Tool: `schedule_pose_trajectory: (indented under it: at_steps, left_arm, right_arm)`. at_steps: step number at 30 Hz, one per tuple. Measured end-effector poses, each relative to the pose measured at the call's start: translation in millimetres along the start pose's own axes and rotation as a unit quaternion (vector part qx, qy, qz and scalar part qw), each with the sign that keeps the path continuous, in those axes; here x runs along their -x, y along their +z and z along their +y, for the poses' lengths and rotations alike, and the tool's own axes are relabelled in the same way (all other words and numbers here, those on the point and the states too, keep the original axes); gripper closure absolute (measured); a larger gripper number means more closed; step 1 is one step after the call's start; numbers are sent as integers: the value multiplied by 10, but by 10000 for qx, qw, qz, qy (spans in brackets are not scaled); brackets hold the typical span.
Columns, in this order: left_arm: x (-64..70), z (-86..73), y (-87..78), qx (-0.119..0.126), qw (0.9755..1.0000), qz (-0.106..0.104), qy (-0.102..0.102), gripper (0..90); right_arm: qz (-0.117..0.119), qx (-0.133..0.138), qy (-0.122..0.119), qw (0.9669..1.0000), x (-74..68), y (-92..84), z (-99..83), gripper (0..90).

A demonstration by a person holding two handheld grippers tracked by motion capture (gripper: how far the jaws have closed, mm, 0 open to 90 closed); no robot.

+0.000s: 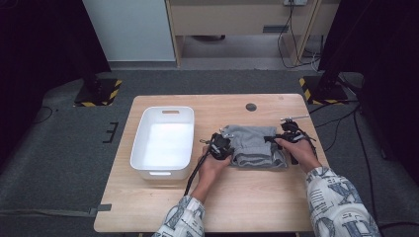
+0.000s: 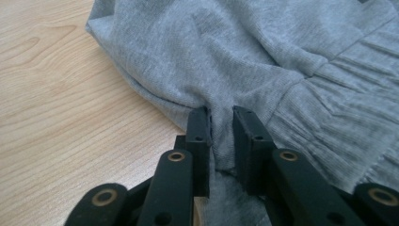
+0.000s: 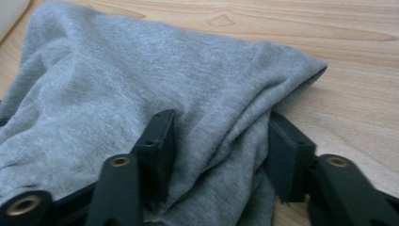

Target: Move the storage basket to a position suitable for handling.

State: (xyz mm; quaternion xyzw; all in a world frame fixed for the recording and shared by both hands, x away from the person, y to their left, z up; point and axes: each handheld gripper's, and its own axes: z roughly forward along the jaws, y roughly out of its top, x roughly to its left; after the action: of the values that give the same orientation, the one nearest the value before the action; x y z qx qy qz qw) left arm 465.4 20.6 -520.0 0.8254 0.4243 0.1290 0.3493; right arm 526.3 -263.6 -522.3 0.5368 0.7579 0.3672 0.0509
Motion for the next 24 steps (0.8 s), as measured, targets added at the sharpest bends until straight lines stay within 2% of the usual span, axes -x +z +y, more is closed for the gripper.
schedule_pose_trajectory:
  at_steps: [3,7,14,16,24]
  left_arm:
    - [-1,-2,0,9,10000,16,5,788]
    - [-3,-4,-2,40,10000,50,-34,817]
    - [-22,-15,-37,120,9999,66,-54,840]
    - [-35,-20,-60,173,9998,49,-122,842]
    - [-48,19,-185,403,9991,81,-86,847]
  right_arm:
    - [62,-7,3,10000,-8,-4,-1,627]
    - [2,44,-171,9998,-44,-31,10,726]
    - [-120,109,-422,9990,-97,-77,21,767]
    - [-147,155,-495,9985,-111,-90,26,771]
    - [-164,325,-625,9974,-178,-163,55,777]
